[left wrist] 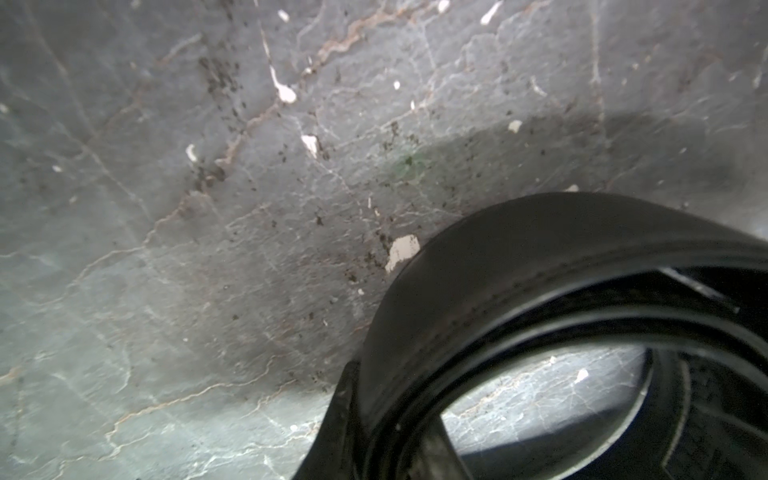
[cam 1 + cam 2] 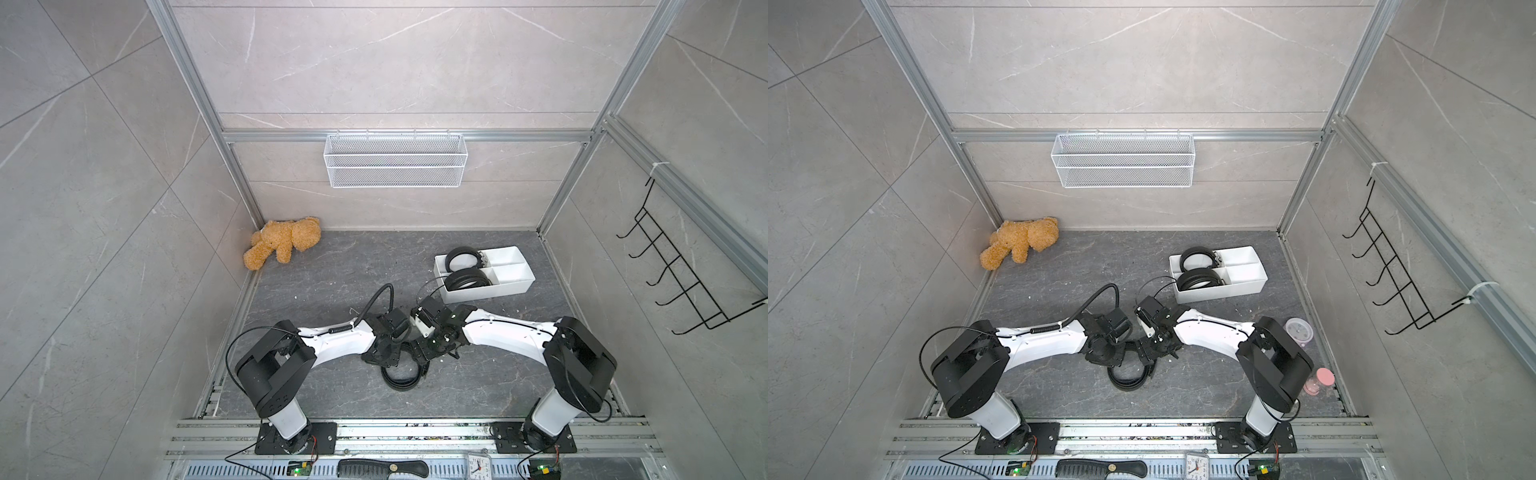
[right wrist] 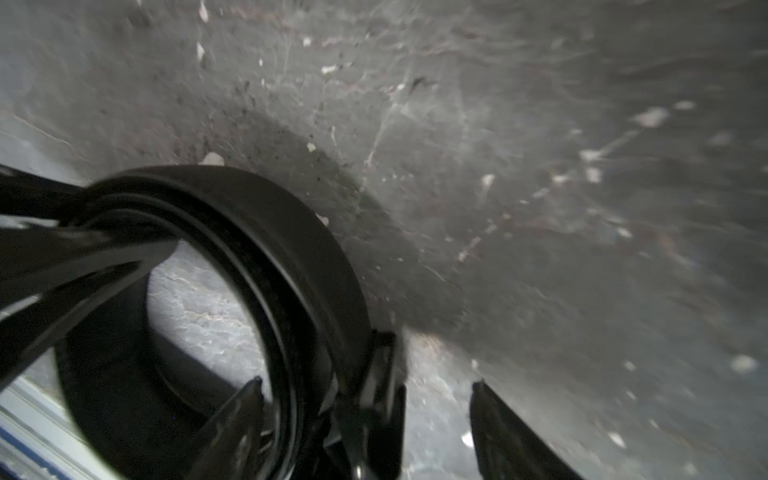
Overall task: Place the belts into the storage roll
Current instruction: Pick up the belt from the center of the board.
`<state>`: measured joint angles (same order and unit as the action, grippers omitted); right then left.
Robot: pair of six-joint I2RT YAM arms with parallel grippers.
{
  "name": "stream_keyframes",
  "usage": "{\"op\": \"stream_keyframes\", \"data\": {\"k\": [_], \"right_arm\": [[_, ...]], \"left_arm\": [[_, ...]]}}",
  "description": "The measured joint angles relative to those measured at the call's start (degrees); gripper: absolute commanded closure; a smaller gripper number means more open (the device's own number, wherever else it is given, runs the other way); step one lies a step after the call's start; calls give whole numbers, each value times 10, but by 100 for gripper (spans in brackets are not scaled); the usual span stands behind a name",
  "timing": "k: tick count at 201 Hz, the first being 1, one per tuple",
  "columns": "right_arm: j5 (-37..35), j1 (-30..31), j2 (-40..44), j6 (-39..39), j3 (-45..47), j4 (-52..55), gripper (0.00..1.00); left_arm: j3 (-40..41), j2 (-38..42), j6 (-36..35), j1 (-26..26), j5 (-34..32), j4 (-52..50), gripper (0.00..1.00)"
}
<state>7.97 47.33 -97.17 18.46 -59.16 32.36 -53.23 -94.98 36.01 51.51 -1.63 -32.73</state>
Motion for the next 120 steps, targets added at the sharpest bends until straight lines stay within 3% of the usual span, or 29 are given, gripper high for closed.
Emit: {"op": "stream_keyframes", "data": {"k": [47,120], "right_arm": [[19,17,-18,4,0,-19,29],[-26,33,-36,96,-1,-46,44]], "left_arm": [[0,0,1,0,0,0,98],[12,8,7,0,1,13,99]]}}
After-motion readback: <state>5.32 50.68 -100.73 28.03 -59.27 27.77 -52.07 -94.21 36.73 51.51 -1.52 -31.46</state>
